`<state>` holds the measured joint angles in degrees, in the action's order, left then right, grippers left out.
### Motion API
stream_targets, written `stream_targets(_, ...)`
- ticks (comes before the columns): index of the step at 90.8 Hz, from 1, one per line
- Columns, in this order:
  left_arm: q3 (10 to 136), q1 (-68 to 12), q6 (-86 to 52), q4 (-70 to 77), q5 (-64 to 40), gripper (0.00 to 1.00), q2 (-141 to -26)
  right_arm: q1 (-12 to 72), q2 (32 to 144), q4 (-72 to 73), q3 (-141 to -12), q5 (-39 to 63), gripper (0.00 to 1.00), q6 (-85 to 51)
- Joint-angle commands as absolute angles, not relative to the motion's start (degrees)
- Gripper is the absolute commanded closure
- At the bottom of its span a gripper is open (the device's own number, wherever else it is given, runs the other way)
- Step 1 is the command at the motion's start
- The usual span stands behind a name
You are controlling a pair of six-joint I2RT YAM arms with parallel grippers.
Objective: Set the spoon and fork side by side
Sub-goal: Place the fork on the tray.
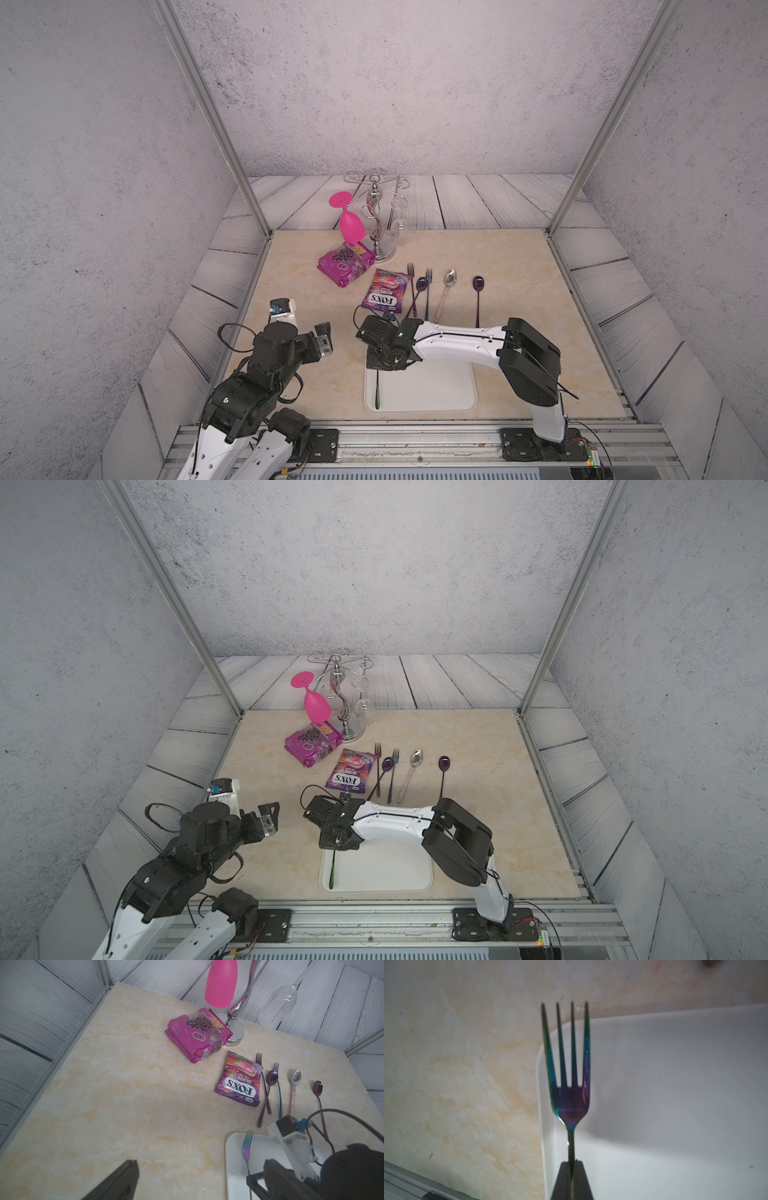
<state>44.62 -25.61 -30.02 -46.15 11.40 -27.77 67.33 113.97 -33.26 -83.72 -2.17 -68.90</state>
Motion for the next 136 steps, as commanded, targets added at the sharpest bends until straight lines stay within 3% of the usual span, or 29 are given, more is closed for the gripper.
stream_targets(1, 43.99, -25.31, -30.41, -46.76, 11.08, 0.0, -27.25, 67.5, 115.37, -35.54, -85.64, -3.99, 1.0, -68.85)
stream_targets(54, 43.85, -25.38, -30.5, -46.62, 11.03, 0.01, -27.0, 66.89, 118.64, -35.31, -86.07, -2.57, 1.0, -68.64)
stream_targets(90, 43.77, -25.36, -30.43, -46.63, 10.94, 0.01, -27.2, 66.8, 117.87, -36.11, -86.4, -2.91, 0.73, -68.11)
stream_targets(115, 44.08, -25.39, -29.81, -46.48, 10.77, 0.0, -28.28, 66.08, 108.19, -42.78, -86.19, -9.94, 0.57, -59.54)
stream_targets(123, 44.29, -25.38, -29.45, -46.49, 10.49, 0.0, -29.35, 63.31, 103.95, -46.49, -84.43, -10.55, 0.55, -54.18)
stream_targets(136, 44.52, -25.33, -28.77, -46.8, 8.91, 0.0, -31.36, 51.86, 95.99, -48.53, -76.73, -6.82, 0.55, -43.91)
